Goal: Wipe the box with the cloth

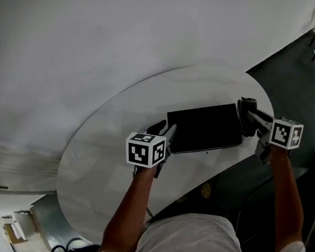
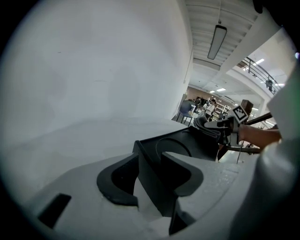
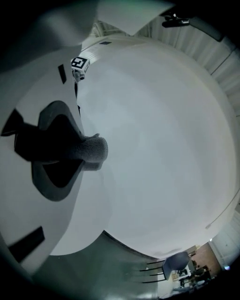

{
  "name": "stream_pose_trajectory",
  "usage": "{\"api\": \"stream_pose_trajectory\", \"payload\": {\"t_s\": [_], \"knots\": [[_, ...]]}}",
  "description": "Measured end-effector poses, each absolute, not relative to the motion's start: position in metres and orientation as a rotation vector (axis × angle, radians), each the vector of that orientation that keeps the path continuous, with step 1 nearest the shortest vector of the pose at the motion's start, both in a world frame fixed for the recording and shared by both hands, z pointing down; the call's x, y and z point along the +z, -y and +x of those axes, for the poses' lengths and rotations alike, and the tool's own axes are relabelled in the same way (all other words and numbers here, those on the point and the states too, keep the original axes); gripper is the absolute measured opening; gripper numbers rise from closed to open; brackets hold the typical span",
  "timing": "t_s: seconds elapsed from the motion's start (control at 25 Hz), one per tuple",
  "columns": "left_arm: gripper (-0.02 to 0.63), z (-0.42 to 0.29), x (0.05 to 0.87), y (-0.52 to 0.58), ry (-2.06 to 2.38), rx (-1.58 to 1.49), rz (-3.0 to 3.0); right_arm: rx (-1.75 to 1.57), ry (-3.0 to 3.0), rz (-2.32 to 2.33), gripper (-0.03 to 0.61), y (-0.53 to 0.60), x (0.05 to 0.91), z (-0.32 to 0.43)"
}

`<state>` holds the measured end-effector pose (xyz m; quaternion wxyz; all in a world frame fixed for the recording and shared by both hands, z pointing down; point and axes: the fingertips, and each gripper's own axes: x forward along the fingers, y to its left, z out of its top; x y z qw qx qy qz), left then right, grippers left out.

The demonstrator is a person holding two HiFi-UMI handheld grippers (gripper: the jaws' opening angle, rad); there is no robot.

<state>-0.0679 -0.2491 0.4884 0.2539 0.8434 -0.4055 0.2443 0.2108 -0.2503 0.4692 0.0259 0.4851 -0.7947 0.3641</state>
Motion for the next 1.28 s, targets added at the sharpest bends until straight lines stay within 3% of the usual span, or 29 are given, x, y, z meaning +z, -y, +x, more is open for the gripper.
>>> {"api": "stream_pose_trajectory", "payload": {"t_s": [0.44, 1.28], "knots": [[0.152, -0.065, 0.494, 0.244, 1.059, 0.620, 2.204, 1.357, 2.359, 1.382, 0.100, 0.260, 0.493, 0.204], [0.137, -0.063, 0.492, 0.247, 1.118, 0.569, 2.208, 1.399, 2.319, 1.291, 0.100, 0.225, 0.508, 0.200]]}}
